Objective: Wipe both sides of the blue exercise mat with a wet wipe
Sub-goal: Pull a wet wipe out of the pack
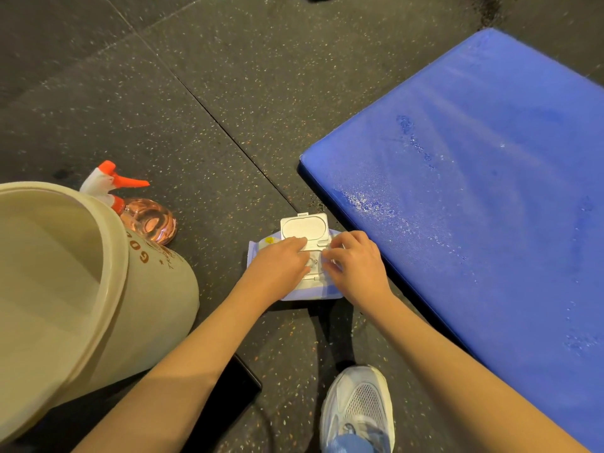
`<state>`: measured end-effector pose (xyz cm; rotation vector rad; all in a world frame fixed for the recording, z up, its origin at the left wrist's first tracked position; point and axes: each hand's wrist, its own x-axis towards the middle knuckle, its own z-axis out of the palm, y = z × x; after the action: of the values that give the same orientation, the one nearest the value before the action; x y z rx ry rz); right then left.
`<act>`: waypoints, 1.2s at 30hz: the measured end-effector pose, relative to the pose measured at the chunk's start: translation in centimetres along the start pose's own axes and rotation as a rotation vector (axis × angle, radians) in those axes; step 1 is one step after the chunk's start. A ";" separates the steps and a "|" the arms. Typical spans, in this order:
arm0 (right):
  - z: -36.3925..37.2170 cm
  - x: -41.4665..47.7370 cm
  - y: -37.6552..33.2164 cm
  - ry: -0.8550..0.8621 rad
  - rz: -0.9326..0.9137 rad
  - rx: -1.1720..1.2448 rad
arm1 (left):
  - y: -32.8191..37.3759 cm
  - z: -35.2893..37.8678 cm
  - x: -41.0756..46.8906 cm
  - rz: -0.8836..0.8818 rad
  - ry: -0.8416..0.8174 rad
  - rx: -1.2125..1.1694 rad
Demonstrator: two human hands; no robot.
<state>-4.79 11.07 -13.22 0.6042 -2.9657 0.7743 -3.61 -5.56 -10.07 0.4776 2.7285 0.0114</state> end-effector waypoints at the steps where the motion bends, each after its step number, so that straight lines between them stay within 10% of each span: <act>1: 0.0 0.0 0.0 0.005 0.002 -0.001 | 0.2 0.2 0.1 0.029 0.034 0.000; 10: -0.1 0.0 -0.2 0.003 -0.008 -0.028 | 0.0 1.9 -1.2 -0.123 0.488 -0.405; 17: -0.1 0.6 -0.9 0.007 -0.170 -0.165 | 0.3 2.8 -3.0 -0.529 0.483 -0.686; 36: -0.1 3.4 -2.2 -0.173 -0.069 -0.001 | 0.3 2.1 -2.3 -0.507 0.380 -0.806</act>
<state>-7.16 8.11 -11.75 0.8081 -3.0791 0.7518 -0.80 -6.14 -11.17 -0.4845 2.7893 1.1032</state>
